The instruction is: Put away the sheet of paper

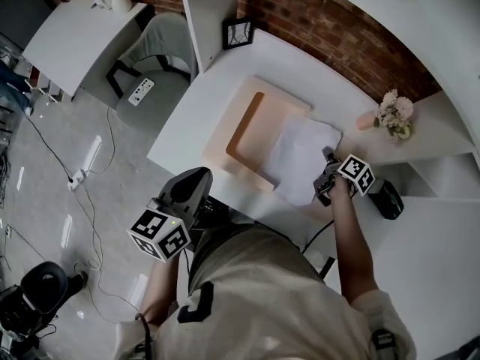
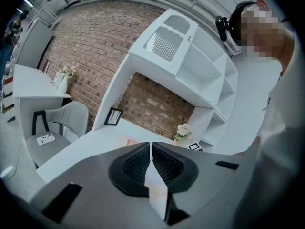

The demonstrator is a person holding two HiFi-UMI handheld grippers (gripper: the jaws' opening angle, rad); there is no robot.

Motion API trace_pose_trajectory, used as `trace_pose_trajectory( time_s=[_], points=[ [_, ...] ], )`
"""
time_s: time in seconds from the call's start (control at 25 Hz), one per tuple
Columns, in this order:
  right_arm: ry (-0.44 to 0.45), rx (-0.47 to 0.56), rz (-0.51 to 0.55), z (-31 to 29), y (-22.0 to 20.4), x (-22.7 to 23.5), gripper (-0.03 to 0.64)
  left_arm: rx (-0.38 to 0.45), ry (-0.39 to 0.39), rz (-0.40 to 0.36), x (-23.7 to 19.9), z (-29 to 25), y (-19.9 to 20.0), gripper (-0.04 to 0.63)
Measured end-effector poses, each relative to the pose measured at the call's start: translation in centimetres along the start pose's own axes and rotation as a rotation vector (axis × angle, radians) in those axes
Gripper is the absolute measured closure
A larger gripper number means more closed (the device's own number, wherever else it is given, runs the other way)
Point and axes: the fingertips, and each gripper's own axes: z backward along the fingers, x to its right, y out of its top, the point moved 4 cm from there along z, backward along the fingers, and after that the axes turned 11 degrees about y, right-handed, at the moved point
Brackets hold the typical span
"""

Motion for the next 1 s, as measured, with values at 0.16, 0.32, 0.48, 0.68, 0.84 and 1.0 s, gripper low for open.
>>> trace_pose_trajectory(
  time_s=[0.16,0.32,0.48,0.68,0.84,1.0],
  points=[
    [0.005,-0.001,0.000,-0.3,0.0,-0.1,0.589,-0.003,-0.012,-0.006,0.2,-0.3,0.0,0.568],
    [0.009,-0.001,-0.004,-0.5,-0.2,-0.2,0.589,-0.006,-0.022,-0.008,0.2,-0.4,-0.1,0.568],
    [0.013,-0.002,-0.007,-0.5,-0.5,-0.1,0.589,-0.006,-0.034,-0.007,0.3,-0.5,-0.4,0.568],
    [0.006,0.000,0.007,-0.8,-0.8,-0.3,0.589,0.003,-0.041,0.005,-0.4,-0.3,-0.6,0.568],
    [-0.005,0.010,0.000,-0.7,-1.2,-0.6,0.589,0.007,-0.046,0.024,-1.6,0.2,-0.9,0.568],
    [-0.021,0.016,0.016,-0.8,-1.7,-1.1,0.589,0.011,-0.064,0.033,-3.0,0.5,-0.8,0.568]
  ],
)
